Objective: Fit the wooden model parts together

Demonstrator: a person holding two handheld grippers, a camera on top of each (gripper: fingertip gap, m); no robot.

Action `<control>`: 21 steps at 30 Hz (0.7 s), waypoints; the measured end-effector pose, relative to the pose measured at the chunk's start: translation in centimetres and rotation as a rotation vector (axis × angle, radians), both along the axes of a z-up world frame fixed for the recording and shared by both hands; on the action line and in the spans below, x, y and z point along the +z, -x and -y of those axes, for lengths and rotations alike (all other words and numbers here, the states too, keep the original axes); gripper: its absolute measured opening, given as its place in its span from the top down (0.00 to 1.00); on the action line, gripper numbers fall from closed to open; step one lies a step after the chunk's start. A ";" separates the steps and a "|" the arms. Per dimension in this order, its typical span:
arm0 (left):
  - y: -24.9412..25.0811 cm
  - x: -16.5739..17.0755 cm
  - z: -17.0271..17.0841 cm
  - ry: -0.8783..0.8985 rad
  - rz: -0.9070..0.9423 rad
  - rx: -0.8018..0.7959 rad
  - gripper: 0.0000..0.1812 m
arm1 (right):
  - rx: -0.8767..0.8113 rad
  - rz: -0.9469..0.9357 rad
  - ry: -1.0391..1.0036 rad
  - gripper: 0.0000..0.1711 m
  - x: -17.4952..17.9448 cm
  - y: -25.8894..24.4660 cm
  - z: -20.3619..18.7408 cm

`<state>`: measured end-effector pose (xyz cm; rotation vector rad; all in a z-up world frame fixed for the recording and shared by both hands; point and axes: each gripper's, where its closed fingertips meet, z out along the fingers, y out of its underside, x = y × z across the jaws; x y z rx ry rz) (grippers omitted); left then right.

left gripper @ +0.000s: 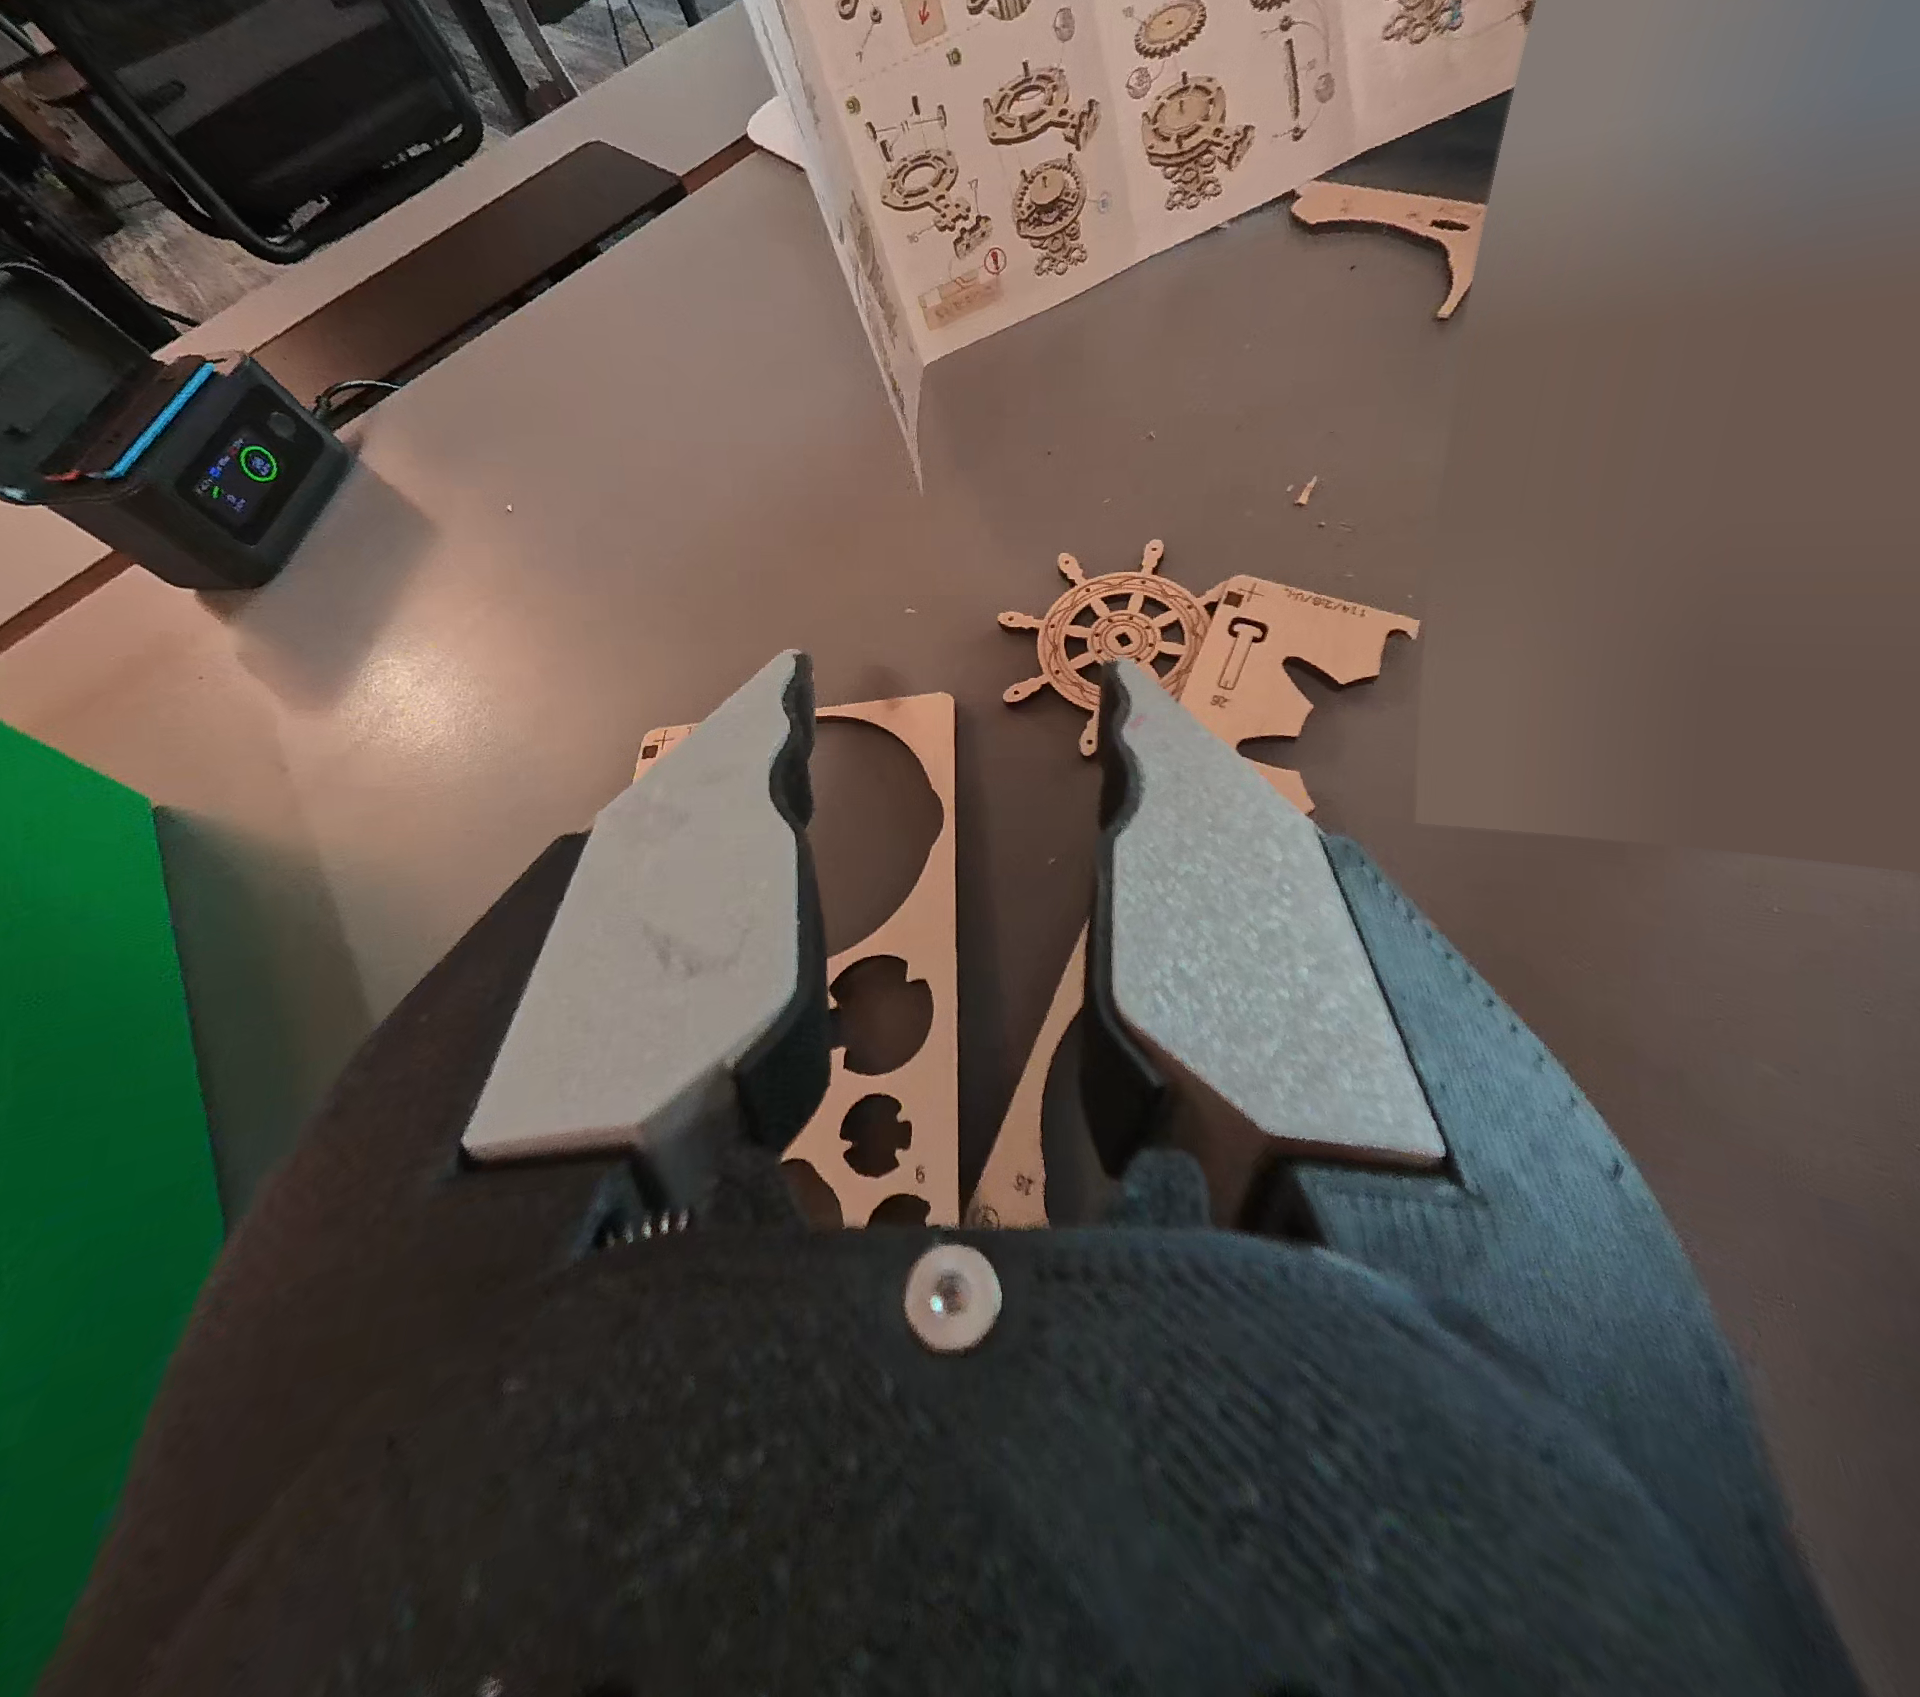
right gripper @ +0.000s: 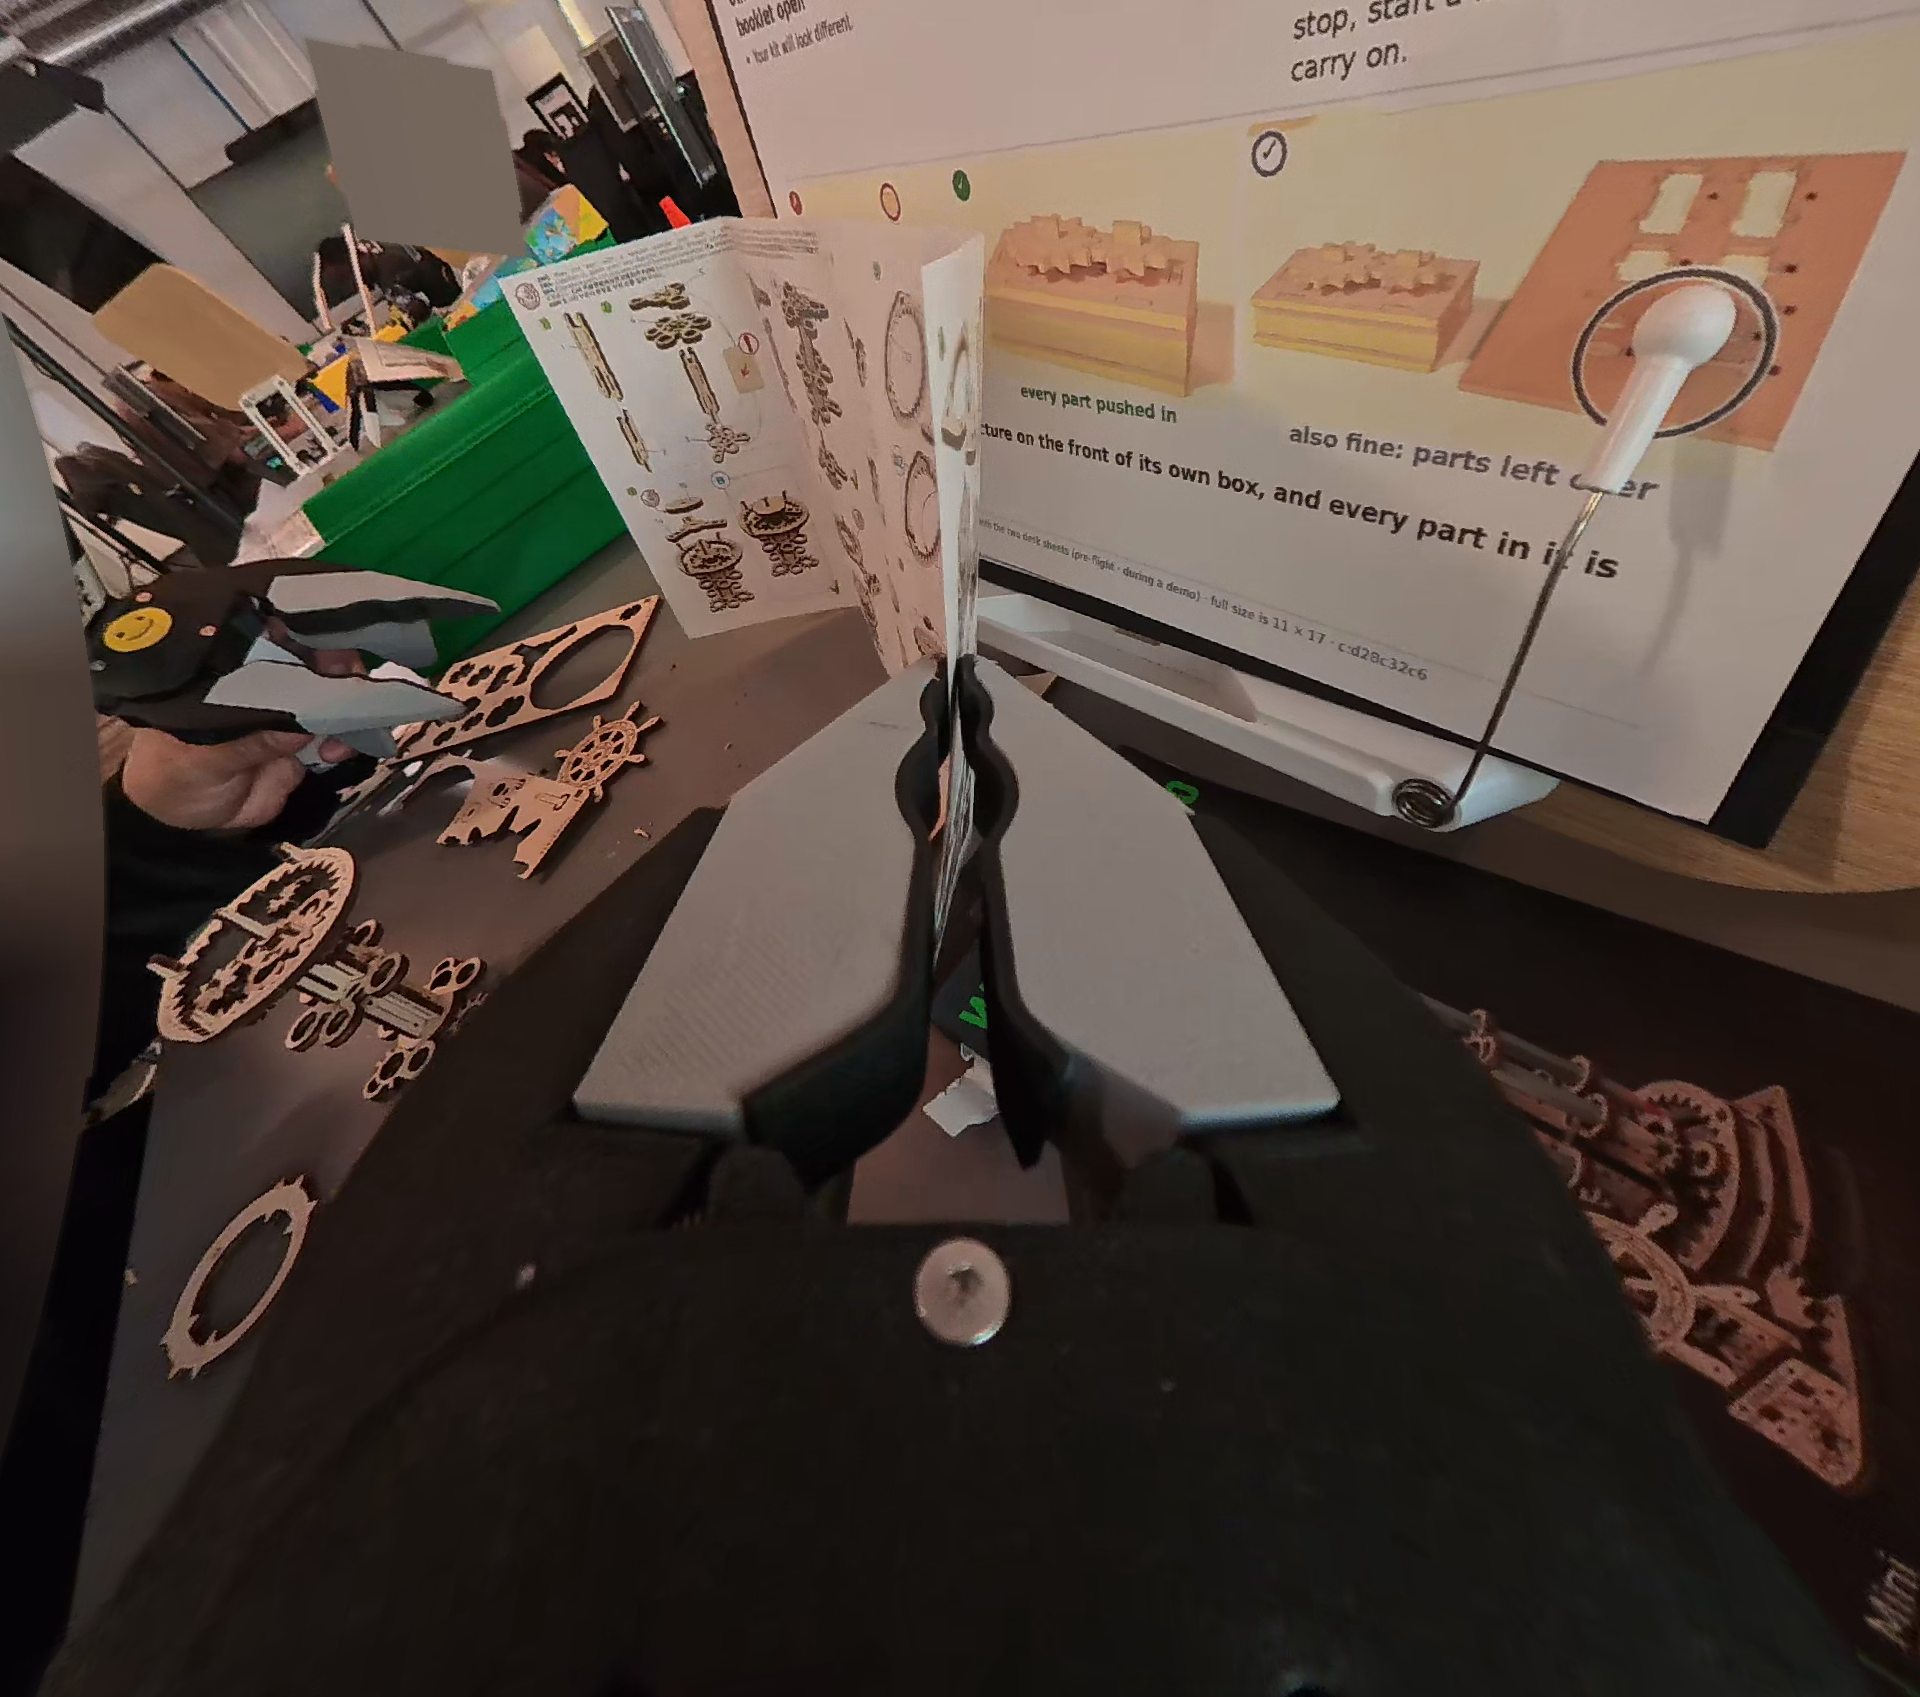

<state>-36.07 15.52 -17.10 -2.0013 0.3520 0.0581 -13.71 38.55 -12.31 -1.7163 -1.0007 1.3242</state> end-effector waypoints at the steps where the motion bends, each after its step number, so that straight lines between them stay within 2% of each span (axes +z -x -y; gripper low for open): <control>1: 0.0 0.0 0.0 0.002 -0.001 0.000 0.71 | 0.001 0.000 -0.001 1.00 0.0 0.0 0.0; 21: -0.2 -0.3 0.1 0.011 -0.013 -0.008 0.71 | 0.000 -0.005 -0.017 0.99 0.2 0.0 0.2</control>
